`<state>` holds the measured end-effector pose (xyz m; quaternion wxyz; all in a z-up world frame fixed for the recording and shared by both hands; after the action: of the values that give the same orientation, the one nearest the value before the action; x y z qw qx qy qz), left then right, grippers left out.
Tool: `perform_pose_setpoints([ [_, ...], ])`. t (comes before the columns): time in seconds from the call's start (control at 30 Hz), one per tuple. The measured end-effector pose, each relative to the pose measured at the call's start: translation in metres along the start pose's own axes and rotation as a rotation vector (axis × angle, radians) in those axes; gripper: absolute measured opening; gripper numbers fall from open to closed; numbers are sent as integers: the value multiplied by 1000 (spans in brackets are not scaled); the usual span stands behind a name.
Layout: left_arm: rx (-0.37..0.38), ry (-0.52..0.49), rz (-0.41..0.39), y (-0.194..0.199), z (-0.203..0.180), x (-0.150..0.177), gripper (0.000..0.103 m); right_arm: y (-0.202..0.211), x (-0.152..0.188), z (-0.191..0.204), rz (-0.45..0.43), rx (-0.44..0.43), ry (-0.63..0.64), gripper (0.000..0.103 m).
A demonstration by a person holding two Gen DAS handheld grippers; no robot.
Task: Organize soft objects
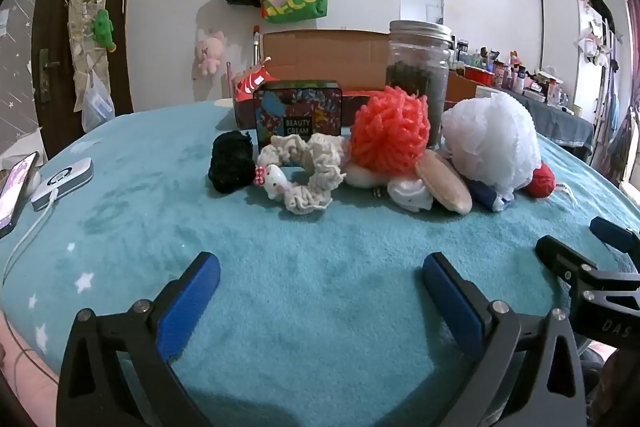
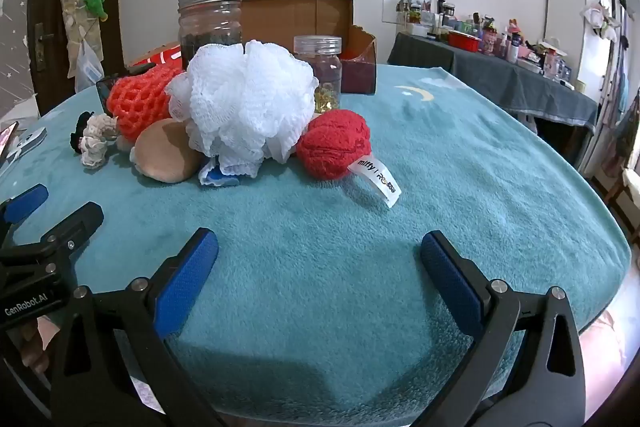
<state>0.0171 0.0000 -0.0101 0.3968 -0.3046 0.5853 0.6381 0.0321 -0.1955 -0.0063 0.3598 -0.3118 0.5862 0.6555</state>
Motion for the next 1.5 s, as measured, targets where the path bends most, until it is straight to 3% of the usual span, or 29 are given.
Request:
perform_pose_setpoints([
  [1.5,4,6,12,0,0,0,103,0,1,0,-1,2,2,103],
])
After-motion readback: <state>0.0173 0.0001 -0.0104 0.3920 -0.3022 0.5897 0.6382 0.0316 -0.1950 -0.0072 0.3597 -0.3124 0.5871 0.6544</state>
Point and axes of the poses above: each gripper's, at about its wrist camera, not at the fingertips, and y roughly against the way its jaws point, z to its left, x to its underside, the point moved 2 cm from there along -y, roughly the way its jaws point, and after that the axes turned 9 degrees about -y, right-handed, at the moved point
